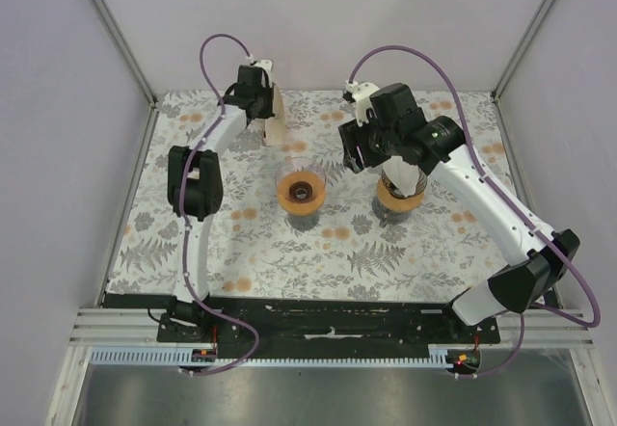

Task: Place the coffee filter in the dripper
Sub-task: Pick up the coffee filter from the coffee filter holder.

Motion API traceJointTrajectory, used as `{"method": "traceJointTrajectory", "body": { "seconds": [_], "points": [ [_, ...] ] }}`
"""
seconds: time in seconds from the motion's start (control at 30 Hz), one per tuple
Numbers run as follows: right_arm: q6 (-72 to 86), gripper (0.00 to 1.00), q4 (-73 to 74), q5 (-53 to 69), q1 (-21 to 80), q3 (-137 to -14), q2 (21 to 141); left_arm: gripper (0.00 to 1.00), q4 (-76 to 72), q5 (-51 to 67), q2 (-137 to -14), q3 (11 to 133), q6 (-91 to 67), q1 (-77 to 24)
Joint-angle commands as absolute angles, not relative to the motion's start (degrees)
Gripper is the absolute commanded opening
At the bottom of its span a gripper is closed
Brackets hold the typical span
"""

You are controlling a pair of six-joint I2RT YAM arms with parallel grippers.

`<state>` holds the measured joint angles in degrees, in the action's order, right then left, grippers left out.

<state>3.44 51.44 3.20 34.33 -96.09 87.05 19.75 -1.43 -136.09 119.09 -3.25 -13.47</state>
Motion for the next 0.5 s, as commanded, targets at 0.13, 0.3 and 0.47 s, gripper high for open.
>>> {"method": "traceJointTrajectory", "body": {
  "seconds": [0.13,0.3,0.47],
  "points": [
    [2.90,0.66,48.34,6.23,34.28,-97.82,80.51,0.02,22.93,15.89,-114.45,112.68,-6.86,-8.97],
    [1.93,0.66,46.24,10.80,34.28,-96.33,76.39,0.02,30.31,22.66,-106.02,112.50,-3.79,-8.96],
    [1.49,0.75,40.44,16.42,34.28,-91.77,69.89,0.02,39.27,37.49,-94.51,111.71,2.09,-9.49]
  ]
}}
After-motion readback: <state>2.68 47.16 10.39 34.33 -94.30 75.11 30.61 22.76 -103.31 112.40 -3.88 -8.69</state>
